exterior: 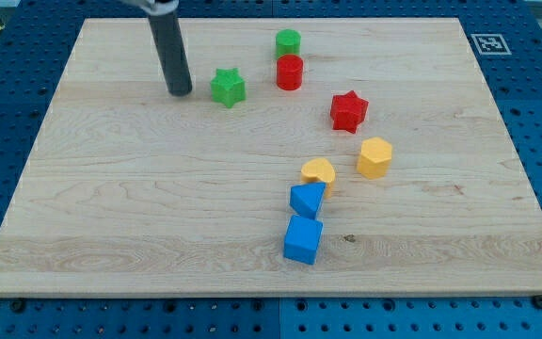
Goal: Push the green star to the center
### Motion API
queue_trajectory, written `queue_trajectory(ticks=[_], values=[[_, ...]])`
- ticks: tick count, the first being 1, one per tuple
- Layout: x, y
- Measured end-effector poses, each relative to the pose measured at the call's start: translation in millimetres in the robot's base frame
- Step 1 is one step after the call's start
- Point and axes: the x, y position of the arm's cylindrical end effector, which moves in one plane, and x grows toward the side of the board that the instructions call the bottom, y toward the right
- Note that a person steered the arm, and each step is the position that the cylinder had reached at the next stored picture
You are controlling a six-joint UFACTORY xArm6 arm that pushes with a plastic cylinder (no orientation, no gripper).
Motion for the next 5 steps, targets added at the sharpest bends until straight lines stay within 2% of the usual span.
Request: queue_trajectory(ticks=[2,4,5], values=[[-11.7,41.7],[-10.3,48.8],[5.1,48.7]])
